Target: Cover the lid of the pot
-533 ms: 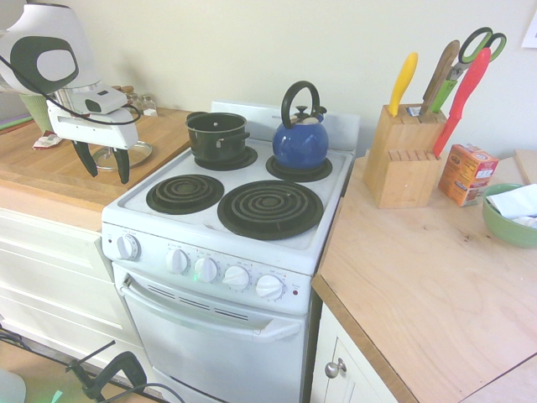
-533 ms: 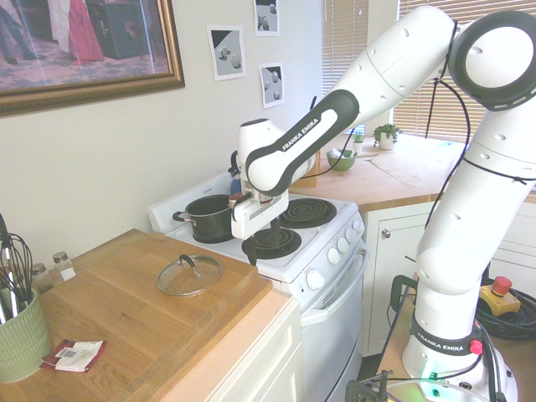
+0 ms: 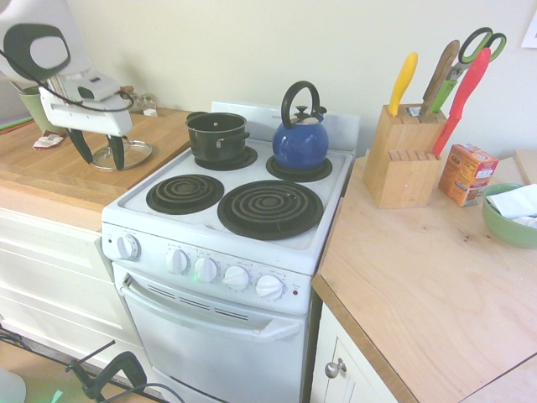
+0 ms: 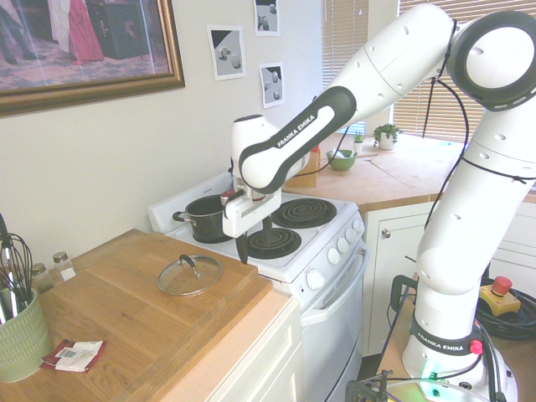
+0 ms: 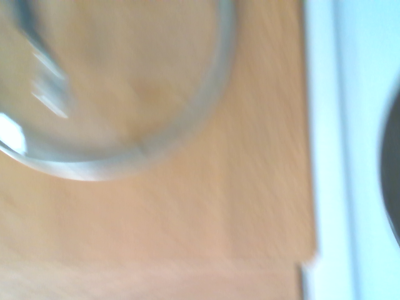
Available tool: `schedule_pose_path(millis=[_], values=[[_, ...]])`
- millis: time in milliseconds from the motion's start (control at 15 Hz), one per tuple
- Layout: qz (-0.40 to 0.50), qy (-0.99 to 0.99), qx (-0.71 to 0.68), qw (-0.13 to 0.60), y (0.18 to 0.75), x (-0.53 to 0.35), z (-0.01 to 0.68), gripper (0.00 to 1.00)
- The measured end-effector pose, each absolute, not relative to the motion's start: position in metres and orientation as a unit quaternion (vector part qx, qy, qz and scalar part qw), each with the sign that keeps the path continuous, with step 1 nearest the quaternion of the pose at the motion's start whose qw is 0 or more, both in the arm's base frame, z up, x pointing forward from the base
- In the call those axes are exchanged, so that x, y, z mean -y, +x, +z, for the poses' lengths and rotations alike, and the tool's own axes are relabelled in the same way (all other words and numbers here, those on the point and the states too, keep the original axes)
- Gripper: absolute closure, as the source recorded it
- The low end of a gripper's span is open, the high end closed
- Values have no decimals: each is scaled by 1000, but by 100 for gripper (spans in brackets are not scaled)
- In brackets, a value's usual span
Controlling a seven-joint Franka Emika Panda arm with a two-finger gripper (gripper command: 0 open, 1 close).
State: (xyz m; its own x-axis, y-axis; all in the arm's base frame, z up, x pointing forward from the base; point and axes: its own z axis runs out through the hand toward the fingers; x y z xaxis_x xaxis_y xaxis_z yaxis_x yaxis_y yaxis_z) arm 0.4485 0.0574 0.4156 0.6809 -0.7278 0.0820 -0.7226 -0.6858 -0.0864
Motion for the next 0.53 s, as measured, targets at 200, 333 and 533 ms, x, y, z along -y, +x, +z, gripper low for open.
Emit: schedule_pose_path(millis=[200,333,533], values=[[-73,-920,-385,33,477,-89,448,0],[-78,-923,-374,34,507,-104,456,0],[-76,-931,-357,26,552,-125,447,0]])
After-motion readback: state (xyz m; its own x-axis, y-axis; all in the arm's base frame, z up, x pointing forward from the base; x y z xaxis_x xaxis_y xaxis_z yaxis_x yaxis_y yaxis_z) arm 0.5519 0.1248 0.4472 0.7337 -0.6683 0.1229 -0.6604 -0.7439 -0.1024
